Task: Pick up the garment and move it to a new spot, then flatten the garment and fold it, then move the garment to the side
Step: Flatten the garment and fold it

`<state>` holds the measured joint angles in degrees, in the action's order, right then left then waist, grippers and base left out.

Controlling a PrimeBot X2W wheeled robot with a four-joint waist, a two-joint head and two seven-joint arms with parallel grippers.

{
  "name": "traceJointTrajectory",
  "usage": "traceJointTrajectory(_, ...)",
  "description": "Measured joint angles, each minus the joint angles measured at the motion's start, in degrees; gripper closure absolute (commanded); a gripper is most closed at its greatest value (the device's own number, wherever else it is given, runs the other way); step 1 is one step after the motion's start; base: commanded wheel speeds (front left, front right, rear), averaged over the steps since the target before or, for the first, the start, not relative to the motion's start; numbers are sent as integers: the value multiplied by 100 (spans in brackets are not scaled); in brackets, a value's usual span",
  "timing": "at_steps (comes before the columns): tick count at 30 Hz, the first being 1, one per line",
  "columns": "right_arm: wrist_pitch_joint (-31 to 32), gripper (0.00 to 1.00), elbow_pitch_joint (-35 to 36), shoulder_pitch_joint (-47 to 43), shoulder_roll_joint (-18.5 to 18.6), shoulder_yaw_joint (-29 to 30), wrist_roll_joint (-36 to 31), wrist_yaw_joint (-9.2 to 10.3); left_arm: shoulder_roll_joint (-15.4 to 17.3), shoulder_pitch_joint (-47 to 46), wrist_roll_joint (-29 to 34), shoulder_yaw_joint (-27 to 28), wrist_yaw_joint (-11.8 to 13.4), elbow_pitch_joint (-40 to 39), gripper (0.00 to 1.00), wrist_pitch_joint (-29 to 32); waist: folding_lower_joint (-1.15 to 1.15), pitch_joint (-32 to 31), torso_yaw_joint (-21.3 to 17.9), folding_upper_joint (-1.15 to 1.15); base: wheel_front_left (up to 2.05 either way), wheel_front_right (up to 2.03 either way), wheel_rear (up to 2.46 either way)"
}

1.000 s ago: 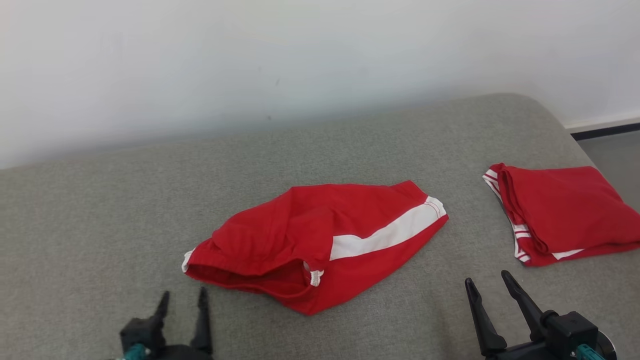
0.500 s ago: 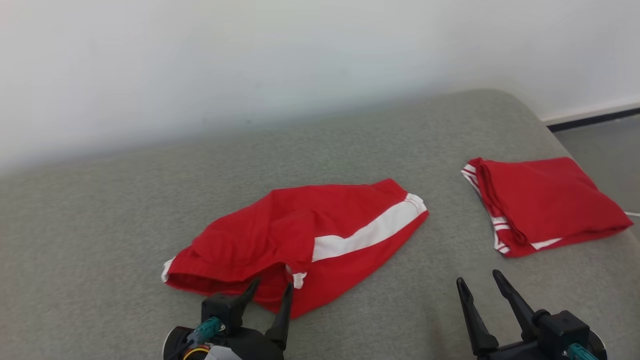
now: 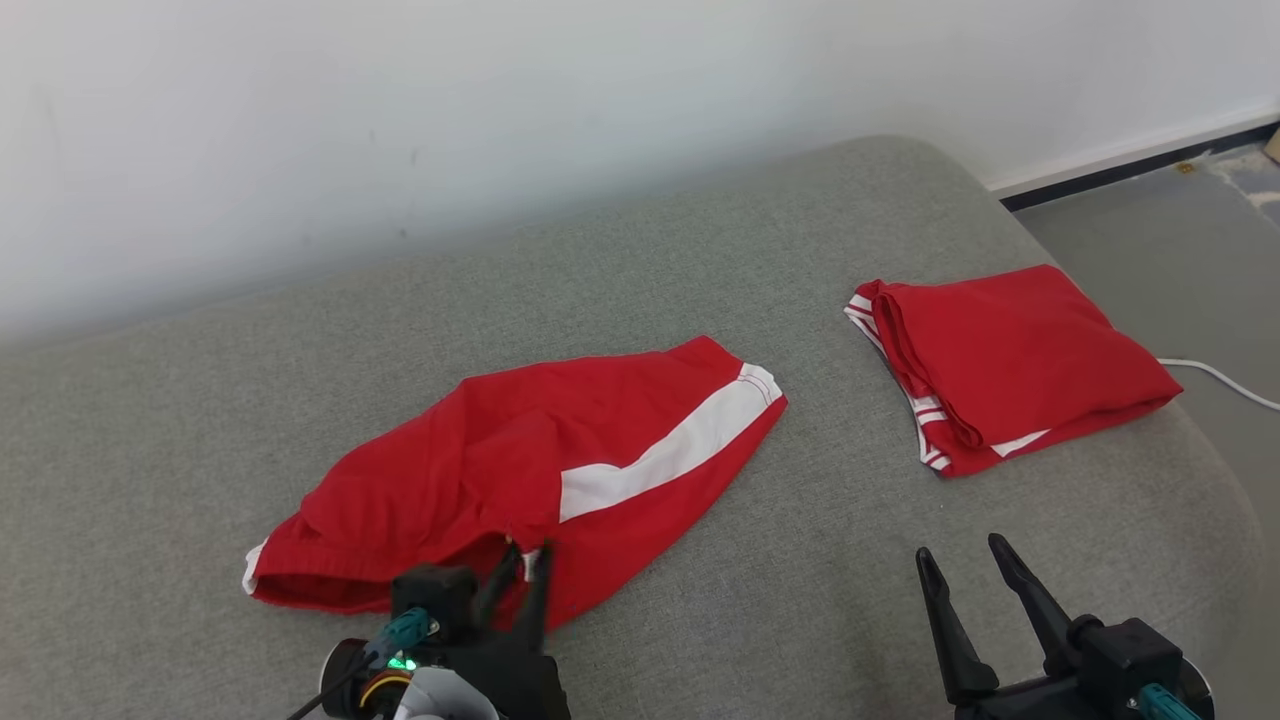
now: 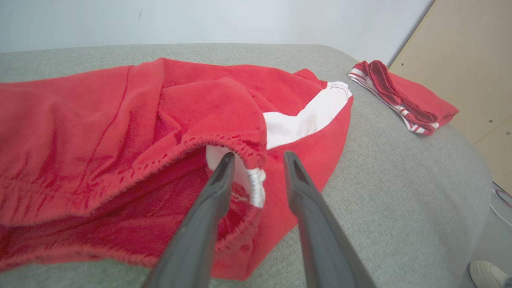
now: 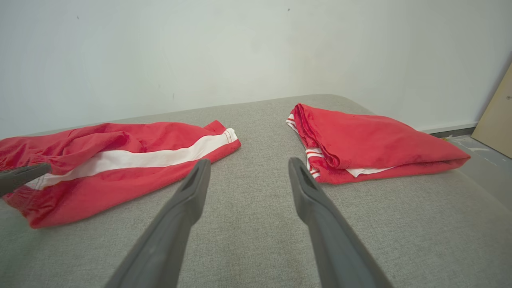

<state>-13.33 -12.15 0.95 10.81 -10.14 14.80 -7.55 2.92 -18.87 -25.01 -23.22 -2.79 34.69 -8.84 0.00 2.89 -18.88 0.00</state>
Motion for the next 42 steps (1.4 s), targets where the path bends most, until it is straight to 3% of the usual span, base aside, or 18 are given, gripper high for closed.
traceJointTrajectory(10,-31,0,-24,-4,2,41,-10,0,37,224,-587,650,33,-297,100,-486,0,-29,283,0,0,0,0)
traceJointTrajectory(18,-23,0,-24,-7,7,27,-11,0,299,653,-916,1077,136,-588,100,-485,0,-81,530,0,0,0,0)
traceJointTrajectory(31,12,0,-9,-5,48,-13,-10,0,797,1103,-876,1070,288,-637,100,-112,0,-59,458,0,0,0,0)
traceJointTrajectory(42,22,0,-9,-96,52,77,-29,0,1026,1655,-971,1255,483,-1140,100,-19,0,-166,534,0,0,0,0)
